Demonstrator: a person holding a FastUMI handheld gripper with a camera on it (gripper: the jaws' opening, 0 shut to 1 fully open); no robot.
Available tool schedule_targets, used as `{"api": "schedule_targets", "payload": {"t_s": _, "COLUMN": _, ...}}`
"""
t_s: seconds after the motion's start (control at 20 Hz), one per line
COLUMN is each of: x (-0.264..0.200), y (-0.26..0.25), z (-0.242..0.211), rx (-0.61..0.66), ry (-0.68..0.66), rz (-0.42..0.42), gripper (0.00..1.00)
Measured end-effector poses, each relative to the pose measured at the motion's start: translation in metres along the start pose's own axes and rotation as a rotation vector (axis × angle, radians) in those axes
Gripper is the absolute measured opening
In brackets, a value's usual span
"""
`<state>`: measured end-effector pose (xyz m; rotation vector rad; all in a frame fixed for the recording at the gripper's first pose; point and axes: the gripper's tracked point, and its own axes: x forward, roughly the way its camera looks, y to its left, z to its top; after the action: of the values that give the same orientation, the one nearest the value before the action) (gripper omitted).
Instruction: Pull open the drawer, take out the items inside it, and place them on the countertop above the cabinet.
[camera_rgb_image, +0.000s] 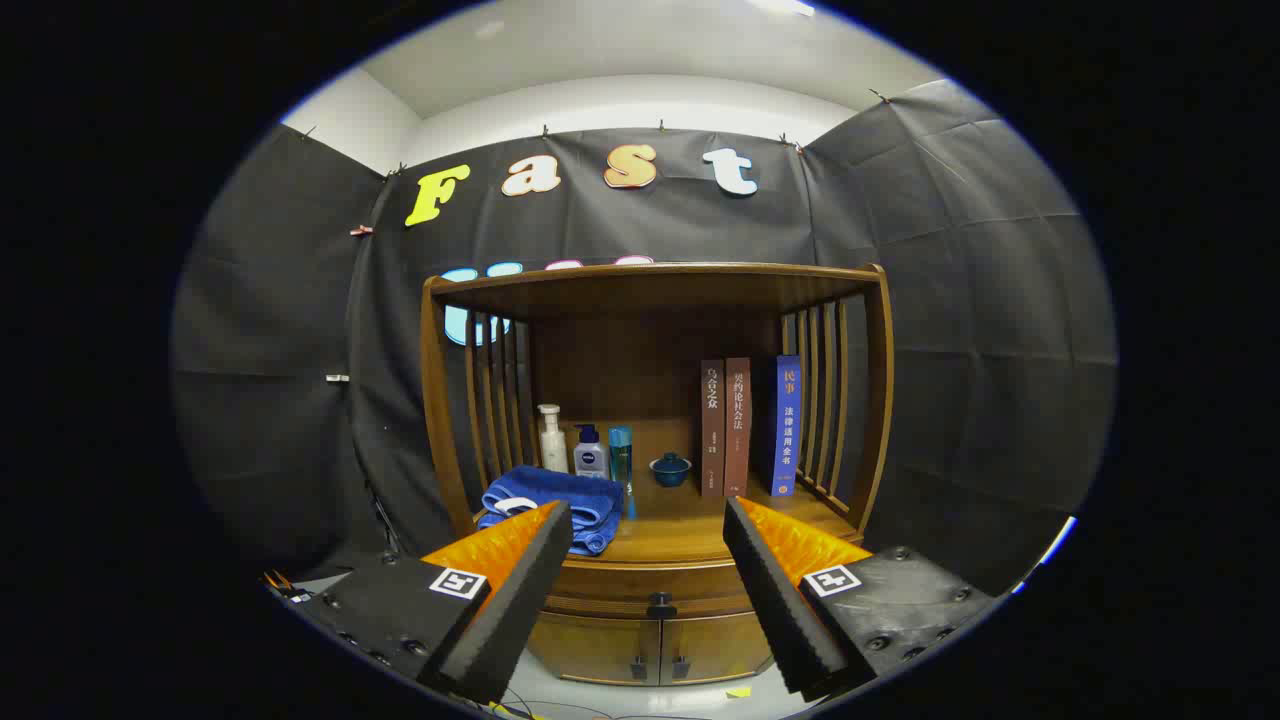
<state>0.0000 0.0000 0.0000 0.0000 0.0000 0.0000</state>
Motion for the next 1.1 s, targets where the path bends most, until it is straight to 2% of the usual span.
{"api": "schedule_targets", "payload": {"t_s": 1.1, "x": -0.004, "y": 0.006, "z": 0.013, "rx": -0.034, "ry": -0.037, "rz": -0.003, "gripper": 0.99}}
